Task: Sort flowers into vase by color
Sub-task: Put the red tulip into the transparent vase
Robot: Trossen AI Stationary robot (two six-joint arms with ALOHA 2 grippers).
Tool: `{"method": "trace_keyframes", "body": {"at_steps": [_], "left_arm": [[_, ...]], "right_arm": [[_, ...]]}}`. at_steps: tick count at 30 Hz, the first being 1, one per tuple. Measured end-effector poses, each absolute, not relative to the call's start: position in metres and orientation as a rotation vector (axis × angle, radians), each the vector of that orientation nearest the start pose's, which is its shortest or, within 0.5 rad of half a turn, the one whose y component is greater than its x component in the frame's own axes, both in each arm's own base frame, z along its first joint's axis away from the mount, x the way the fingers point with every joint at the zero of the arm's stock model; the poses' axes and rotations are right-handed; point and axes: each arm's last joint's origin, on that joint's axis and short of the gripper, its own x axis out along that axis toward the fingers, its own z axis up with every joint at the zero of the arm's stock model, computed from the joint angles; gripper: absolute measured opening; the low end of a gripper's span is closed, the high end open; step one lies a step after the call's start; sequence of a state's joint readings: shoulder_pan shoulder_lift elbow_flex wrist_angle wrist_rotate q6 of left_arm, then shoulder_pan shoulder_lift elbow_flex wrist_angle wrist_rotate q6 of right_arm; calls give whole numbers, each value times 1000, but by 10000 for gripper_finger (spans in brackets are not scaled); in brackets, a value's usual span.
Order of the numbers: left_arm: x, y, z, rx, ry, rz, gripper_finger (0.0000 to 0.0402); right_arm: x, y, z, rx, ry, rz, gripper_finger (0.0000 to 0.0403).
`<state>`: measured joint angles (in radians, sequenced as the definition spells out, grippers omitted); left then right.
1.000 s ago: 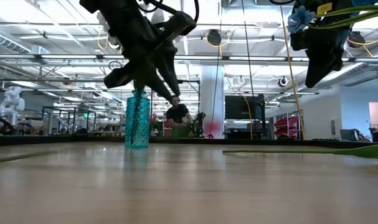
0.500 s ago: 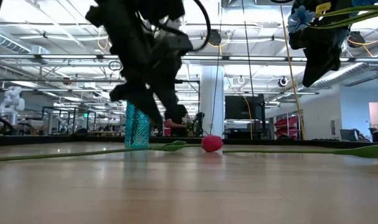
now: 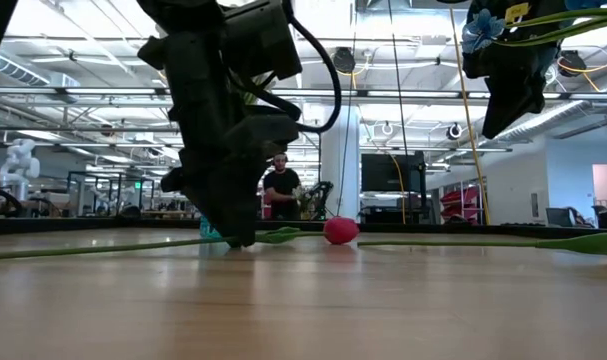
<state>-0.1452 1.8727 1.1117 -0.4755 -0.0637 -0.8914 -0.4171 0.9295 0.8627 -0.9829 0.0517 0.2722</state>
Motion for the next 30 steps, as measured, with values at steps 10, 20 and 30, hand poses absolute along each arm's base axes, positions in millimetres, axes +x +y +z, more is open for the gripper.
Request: {"method": "trace_keyframes", "body": {"at_steps": [10, 20, 30], "left_arm": [[347, -51, 137, -681, 1175, 444, 10], [354, -78, 182, -527, 883, 234, 3], [337, -98, 191, -416, 540, 133, 1]], "right_arm": [[146, -66, 276, 438, 962, -567, 77], [145, -66, 275, 507, 960, -605, 77], [118, -54, 271, 678, 1110, -738, 77]]}}
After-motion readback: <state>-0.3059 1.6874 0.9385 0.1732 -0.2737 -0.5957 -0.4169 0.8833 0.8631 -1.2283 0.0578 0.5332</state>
